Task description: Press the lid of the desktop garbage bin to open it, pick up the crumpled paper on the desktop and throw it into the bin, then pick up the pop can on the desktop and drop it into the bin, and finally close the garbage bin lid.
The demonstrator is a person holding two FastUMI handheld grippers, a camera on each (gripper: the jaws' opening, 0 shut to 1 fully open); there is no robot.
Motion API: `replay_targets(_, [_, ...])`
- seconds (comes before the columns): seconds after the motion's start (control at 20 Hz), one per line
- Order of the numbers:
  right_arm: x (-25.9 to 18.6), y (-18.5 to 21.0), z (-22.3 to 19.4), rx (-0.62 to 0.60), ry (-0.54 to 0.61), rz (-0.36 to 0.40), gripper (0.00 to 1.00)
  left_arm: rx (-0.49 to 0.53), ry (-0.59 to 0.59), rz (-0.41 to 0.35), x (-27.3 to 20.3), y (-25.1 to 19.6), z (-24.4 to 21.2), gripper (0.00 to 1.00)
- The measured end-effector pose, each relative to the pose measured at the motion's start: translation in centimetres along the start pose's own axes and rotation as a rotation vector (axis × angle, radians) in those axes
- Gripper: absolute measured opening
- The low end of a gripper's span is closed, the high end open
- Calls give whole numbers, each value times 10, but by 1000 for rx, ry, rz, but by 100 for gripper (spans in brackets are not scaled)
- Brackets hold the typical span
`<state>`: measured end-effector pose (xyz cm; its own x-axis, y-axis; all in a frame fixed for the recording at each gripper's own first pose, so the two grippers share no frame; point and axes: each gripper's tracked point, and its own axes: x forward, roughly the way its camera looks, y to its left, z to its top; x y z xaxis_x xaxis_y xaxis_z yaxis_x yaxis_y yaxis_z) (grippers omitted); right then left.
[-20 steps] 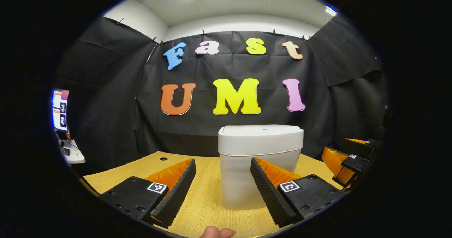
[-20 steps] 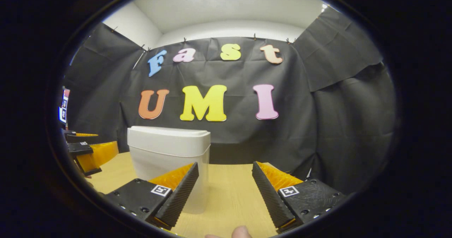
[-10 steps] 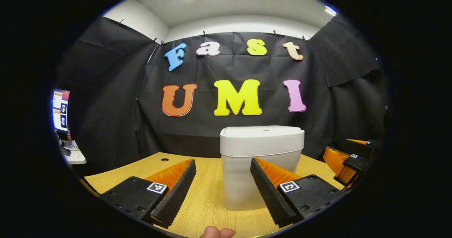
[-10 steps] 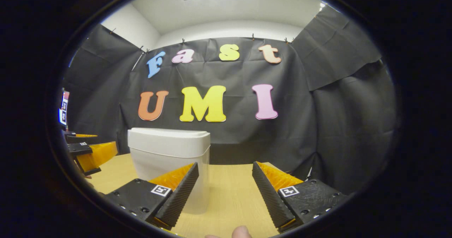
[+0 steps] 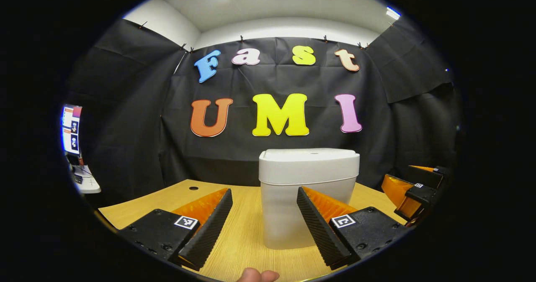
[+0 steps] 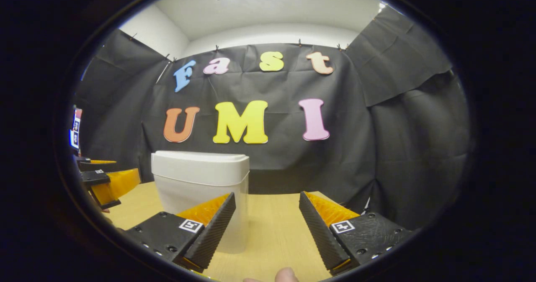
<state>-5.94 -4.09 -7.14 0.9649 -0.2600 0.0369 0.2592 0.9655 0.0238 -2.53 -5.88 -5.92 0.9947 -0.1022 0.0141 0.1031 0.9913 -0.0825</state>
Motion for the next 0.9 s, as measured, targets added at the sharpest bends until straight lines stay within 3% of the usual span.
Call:
replay_targets(0.45, [0,1,-7,-2,17,-11,95,-7,21,-34,2,-8,-8,99])
replay_targets(0.9, [-1,7,-5,7,10,15,97,8,9,18,-1,1,1,99])
